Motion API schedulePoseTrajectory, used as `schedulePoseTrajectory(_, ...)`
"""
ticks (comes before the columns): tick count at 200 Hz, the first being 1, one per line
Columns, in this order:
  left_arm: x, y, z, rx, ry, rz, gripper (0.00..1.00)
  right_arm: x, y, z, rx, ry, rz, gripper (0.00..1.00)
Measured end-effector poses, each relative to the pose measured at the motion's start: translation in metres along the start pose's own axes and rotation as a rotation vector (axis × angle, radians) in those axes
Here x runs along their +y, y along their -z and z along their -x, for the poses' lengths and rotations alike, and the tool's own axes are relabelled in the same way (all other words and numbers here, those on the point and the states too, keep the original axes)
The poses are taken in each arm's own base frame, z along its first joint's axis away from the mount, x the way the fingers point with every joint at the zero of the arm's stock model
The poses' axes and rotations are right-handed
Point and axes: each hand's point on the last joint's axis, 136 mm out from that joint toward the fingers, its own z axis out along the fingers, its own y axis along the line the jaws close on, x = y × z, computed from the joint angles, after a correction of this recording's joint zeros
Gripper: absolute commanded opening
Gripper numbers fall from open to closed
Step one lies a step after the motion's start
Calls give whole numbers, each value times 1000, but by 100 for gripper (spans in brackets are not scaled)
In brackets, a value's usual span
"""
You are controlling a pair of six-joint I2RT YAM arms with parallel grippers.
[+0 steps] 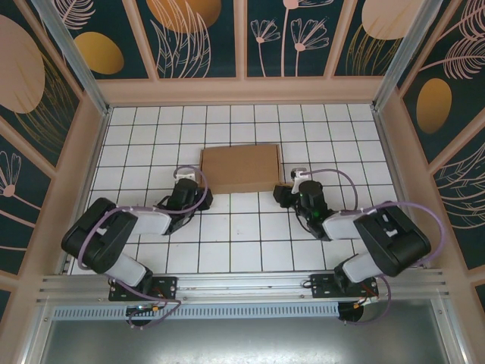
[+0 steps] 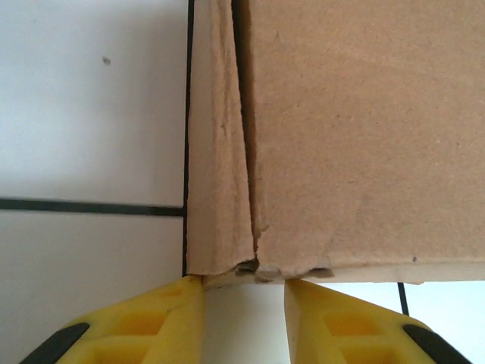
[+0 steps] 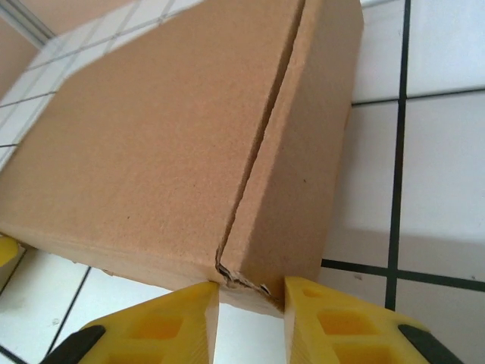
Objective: Fold the paper box
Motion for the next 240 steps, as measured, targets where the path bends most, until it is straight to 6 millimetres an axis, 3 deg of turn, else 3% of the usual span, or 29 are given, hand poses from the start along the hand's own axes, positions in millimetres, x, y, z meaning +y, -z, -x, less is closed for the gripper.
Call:
schedulePoseTrajectory(44, -12, -18, 16, -10, -12, 10, 41, -20, -15, -7, 62, -53, -56, 31)
schedulePoseTrajectory(76, -14, -27, 21, -14, -14, 22, 43, -25, -29, 3, 60, -70, -72, 44)
schedulePoseTrajectory(108, -16, -27, 20, -10, -15, 18, 54, -23, -38, 11, 60, -89, -68, 48)
schedulePoseTrajectory(121, -16, -27, 19, -6, -21, 17, 62, -21, -40, 12, 69, -93, -59, 61)
schedulePoseTrajectory(132, -18, -25, 18, -2, -27, 18, 68, -18, -41, 13, 76, -95, -50, 81)
schedulePoseTrajectory(136, -18, -25, 18, -1, -27, 19, 70, -18, -42, 14, 77, -92, -47, 96)
schedulePoseTrajectory(139, -19, -24, 18, 0, -35, 20, 72, -17, -42, 14, 80, -97, -45, 99)
schedulePoseTrajectory(168, -30, -16, 39, -33, -67, 20, 98, -12, -38, 18, 84, -91, -34, 99)
schedulePoseTrajectory(212, -56, 2, 81, -109, -78, 2, 98, 12, -11, 61, -15, -54, 10, 99)
schedulePoseTrajectory(240, -62, 41, 101, -187, -95, -24, 99, 28, 17, 103, -123, 11, 8, 99)
